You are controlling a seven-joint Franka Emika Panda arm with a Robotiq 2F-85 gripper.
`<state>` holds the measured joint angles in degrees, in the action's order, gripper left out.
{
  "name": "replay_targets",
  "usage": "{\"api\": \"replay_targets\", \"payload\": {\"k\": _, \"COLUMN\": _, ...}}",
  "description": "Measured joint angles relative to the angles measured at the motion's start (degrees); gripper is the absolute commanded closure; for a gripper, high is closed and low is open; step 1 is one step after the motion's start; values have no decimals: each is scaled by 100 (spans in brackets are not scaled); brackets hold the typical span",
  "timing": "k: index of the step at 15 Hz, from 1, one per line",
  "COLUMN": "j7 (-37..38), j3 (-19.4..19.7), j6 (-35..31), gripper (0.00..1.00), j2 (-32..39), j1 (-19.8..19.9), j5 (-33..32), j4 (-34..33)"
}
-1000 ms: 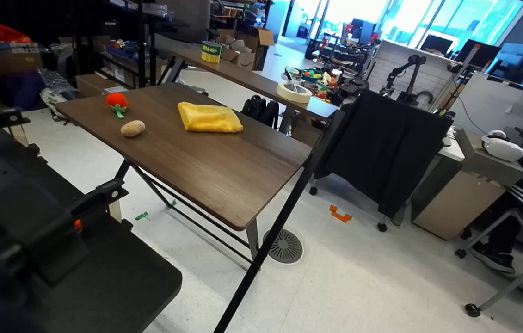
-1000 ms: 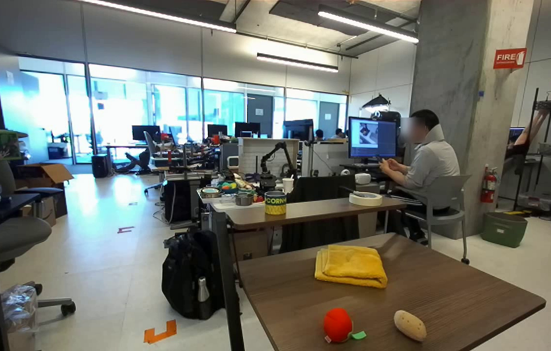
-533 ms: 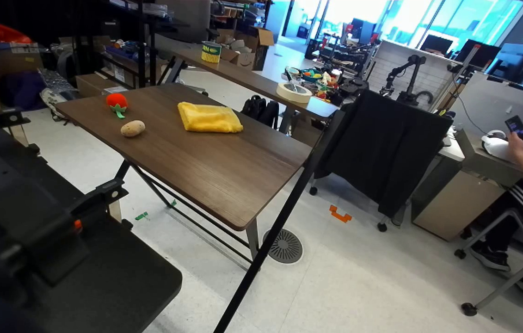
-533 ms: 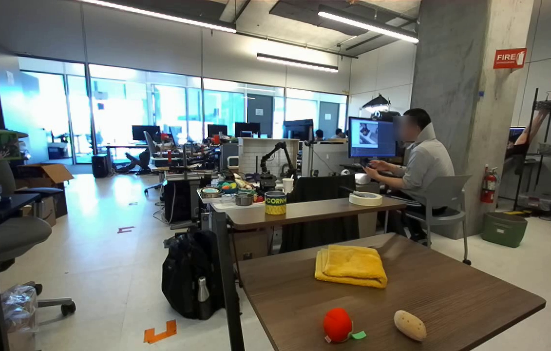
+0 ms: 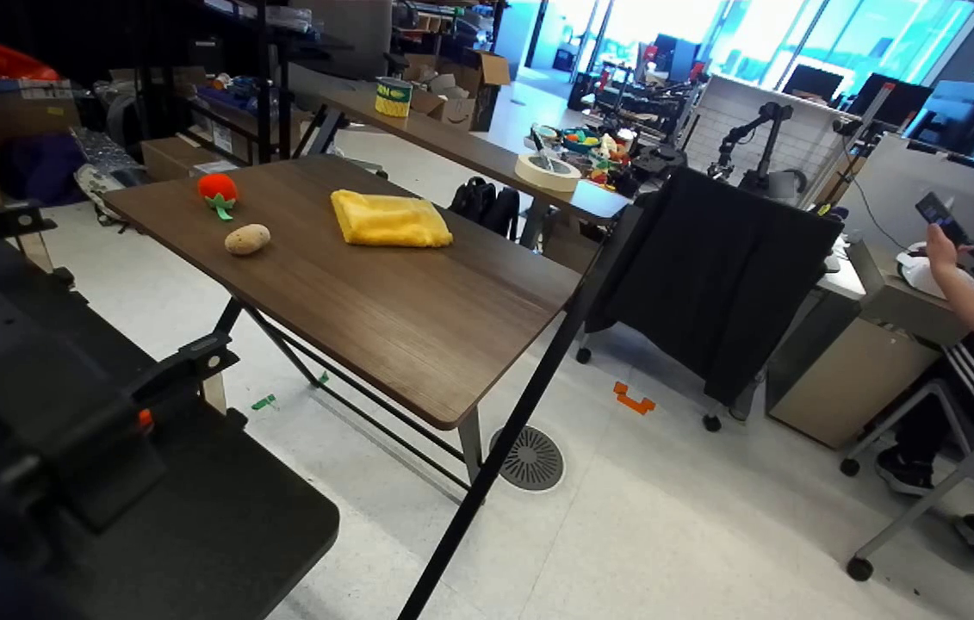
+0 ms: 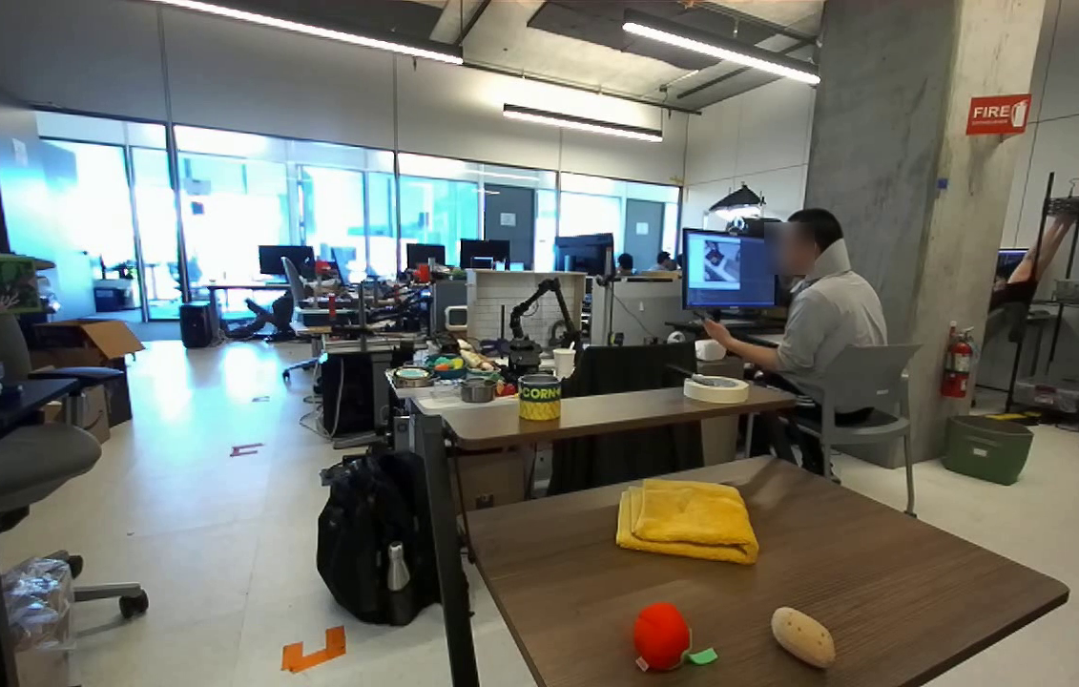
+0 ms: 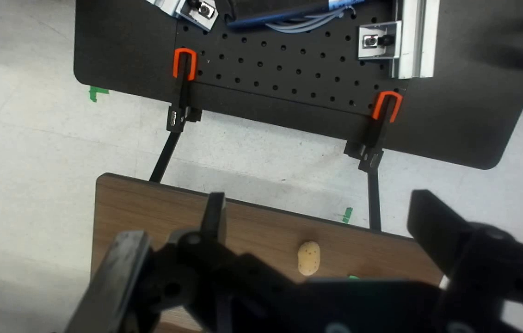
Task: Use the towel to wipe the table
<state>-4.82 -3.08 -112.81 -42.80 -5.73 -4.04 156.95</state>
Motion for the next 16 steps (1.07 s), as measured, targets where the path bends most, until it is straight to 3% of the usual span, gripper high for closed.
{"api": "replay_targets", "payload": {"k": 2, "j7": -44, "j3": 48, "j6": -165, "gripper": 0, "j2": 72, "j1": -10, "j5": 225, "j4": -70}}
{"api": "replay_targets", "payload": {"k": 4, "j7": 9, "j3": 145, "j6": -768, "gripper": 0, "j2": 374, "j1": -7, "j5": 467, "j4": -234}}
{"api": "replay_targets", "payload": {"k": 7, "j7": 399, "j3": 170, "j6": -2131, "gripper": 0, "j2": 1309, "j1": 82, "j5": 554, "j4": -548}}
{"api": "replay_targets", "payload": {"k": 9, "j7": 736, "j3": 128, "j6": -2660, "gripper": 0, "j2": 2052, "j1": 190, "j5": 536, "j4": -811}}
{"api": "replay_targets", "payload": {"k": 13, "j7": 1020, "j3": 34, "j6": -2567, "gripper": 0, "j2": 3391, "j1": 263, "j5": 533, "j4": -1424}}
{"api": "replay_targets", "payload": {"k": 16, "j7": 1043, "j3": 25, "j6": -2540, "gripper": 0, "j2": 3645, "j1": 262, "j5": 533, "j4": -1612}}
